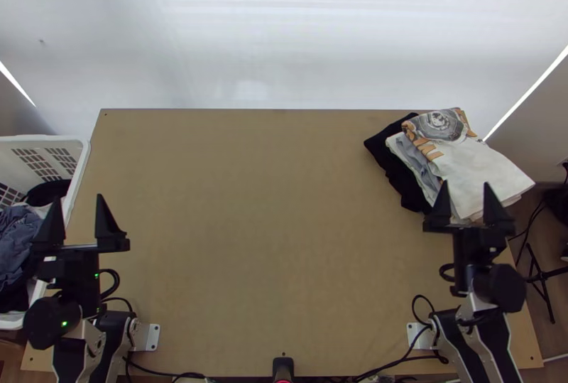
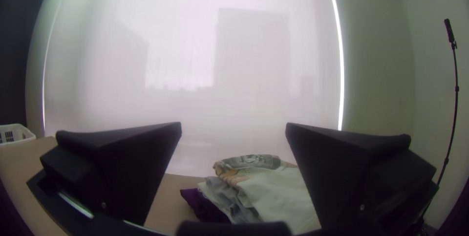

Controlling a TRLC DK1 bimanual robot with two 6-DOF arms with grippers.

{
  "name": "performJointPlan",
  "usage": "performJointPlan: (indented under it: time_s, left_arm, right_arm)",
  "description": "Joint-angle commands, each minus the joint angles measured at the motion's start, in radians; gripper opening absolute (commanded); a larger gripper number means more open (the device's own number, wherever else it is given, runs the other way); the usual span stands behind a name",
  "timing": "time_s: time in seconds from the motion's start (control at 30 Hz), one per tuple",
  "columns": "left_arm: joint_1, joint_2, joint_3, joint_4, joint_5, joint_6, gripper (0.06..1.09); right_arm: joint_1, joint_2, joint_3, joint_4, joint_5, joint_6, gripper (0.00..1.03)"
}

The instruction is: Fold the t-shirt

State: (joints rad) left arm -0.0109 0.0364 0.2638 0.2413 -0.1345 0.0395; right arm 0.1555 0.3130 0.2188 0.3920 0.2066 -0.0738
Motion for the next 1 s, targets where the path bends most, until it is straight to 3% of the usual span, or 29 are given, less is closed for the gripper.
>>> performJointPlan:
  time_s: [0.0,0.13,0.37,0.53,0.97]
  left_arm:
    - [0.006,-0.039,-0.152,0.041,0.007,0.008,1.04]
    - [0.005,-0.039,-0.21,0.015,0.007,-0.003,1.04]
    - [-0.006,-0.039,-0.215,-0.169,0.052,-0.033,1.04]
    - [-0.006,-0.039,-0.229,-0.28,0.09,-0.027,1.04]
    - [0.009,-0.036,-0.235,-0.283,0.108,-0.053,1.04]
  right_arm:
    - [0.053,-0.126,-0.211,0.051,-0.003,-0.058,0.99]
    - [0.055,-0.178,-0.216,-0.076,-0.004,-0.037,0.99]
    - [0.062,-0.315,-0.216,-0.338,-0.006,0.008,0.99]
    - [0.064,-0.313,-0.216,-0.355,-0.007,0.011,0.99]
    - [0.061,-0.313,-0.216,-0.357,-0.009,0.016,0.99]
